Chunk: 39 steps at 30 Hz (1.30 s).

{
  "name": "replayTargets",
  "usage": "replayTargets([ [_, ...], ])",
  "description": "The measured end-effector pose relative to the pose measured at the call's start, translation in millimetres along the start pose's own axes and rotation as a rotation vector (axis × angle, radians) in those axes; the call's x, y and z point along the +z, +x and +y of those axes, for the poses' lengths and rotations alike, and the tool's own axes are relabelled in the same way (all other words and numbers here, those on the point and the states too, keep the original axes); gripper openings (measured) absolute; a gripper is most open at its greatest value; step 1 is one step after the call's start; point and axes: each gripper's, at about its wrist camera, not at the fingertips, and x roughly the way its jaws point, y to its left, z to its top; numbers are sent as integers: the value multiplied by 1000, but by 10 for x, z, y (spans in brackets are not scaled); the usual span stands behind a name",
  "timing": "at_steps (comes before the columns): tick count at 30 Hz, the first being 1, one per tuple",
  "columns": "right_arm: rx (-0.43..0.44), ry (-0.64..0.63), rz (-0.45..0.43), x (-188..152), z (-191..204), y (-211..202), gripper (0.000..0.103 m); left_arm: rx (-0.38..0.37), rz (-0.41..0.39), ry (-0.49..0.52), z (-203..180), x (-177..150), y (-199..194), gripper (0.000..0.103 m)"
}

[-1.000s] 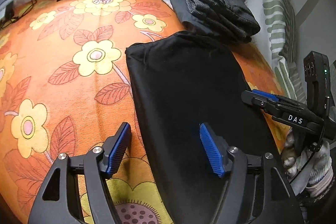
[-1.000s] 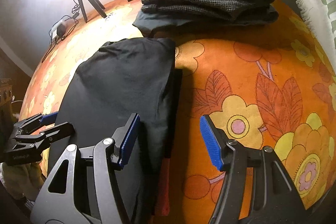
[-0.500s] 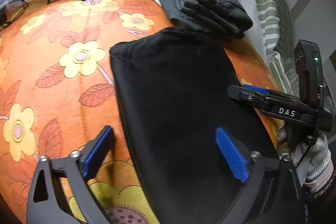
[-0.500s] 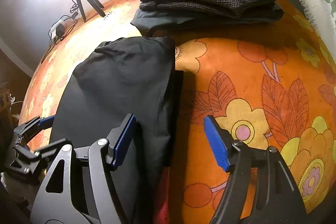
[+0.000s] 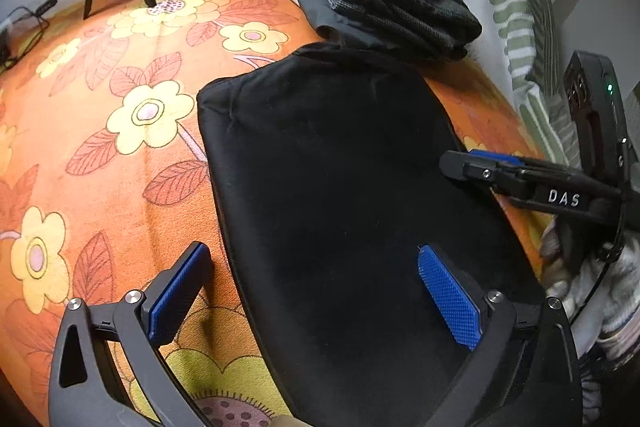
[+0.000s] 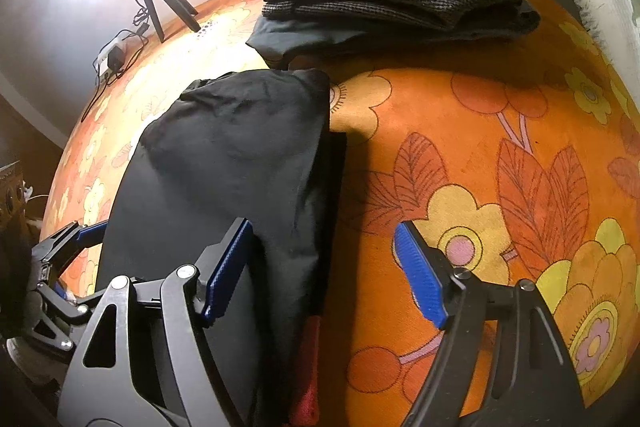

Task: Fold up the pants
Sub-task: 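Open both grippers and press the folded pants flat, then close both grippers on the edge of the folded pants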

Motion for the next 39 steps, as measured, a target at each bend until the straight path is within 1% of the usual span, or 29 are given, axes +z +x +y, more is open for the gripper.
replayTargets([
  [3, 1, -5, 6, 11, -8, 6, 77, -17, -1, -29, 44, 20, -10, 102],
  [6, 9, -17, 9, 11, -12, 16, 81, -67, -7, -99, 148, 46, -43, 101],
  [7, 9, -22, 9, 9, -10, 16, 81, -79, -9, -122, 182, 52, -56, 99],
  [9, 13, -31, 11, 10, -8, 17, 81, -83, -19, -161, 254, 65, -84, 92],
  [11, 34, -32, 13, 8, -9, 18, 82, -90, -31, -196, 341, 72, -109, 79],
  [12, 38, -33, 13, 7, -12, 15, 82, -96, -33, -207, 379, 78, -114, 77],
  [14, 49, -37, 8, 3, -23, 14, 81, -103, -36, -222, 420, 82, -122, 67],
  [15, 53, -36, 4, -2, -31, 10, 80, -106, -39, -230, 442, 83, -123, 65],
  [16, 57, -35, 0, -4, -38, 9, 79, -102, -43, -235, 456, 84, -123, 58],
  [17, 67, -30, -3, -7, -46, 5, 74, -101, -45, -237, 462, 81, -120, 47],
  [18, 83, -22, -3, -7, -59, 2, 67, -111, -41, -240, 468, 78, -104, 40],
  [19, 104, -9, -5, -6, -68, -2, 65, -123, -38, -245, 473, 72, -92, 36],
  [20, 121, 0, -2, -13, -74, -1, 62, -123, -41, -246, 471, 73, -90, 36],
  [21, 128, 5, -6, -18, -75, -7, 61, -122, -44, -242, 464, 74, -88, 36],
  [23, 137, 8, -9, -24, -60, -4, 60, -131, -43, -241, 472, 72, -83, 31],
  [24, 145, 12, -11, -27, -51, 0, 54, -137, -42, -245, 477, 71, -75, 30],
  [25, 170, 23, 2, -30, -49, 20, 50, -139, -43, -247, 483, 72, -74, 29],
  [28, 182, 40, -1, -20, -69, 29, 49, -147, -44, -257, 497, 77, -68, 28],
  [33, 225, 89, -15, -17, -110, 48, 49, -133, -60, -242, 455, 83, -52, 28],
  [34, 213, 84, -24, -23, -83, 47, 48, -127, -62, -237, 437, 90, -46, 28],
  [35, 215, 71, -13, -22, -41, 68, 36, -119, -66, -233, 424, 93, -44, 25],
  [37, 202, 73, -16, -22, -11, 66, 29, -104, -72, -230, 399, 102, -45, 22],
  [39, 205, 84, -23, -10, -15, 44, 17, -106, -76, -234, 403, 110, -54, 18],
])
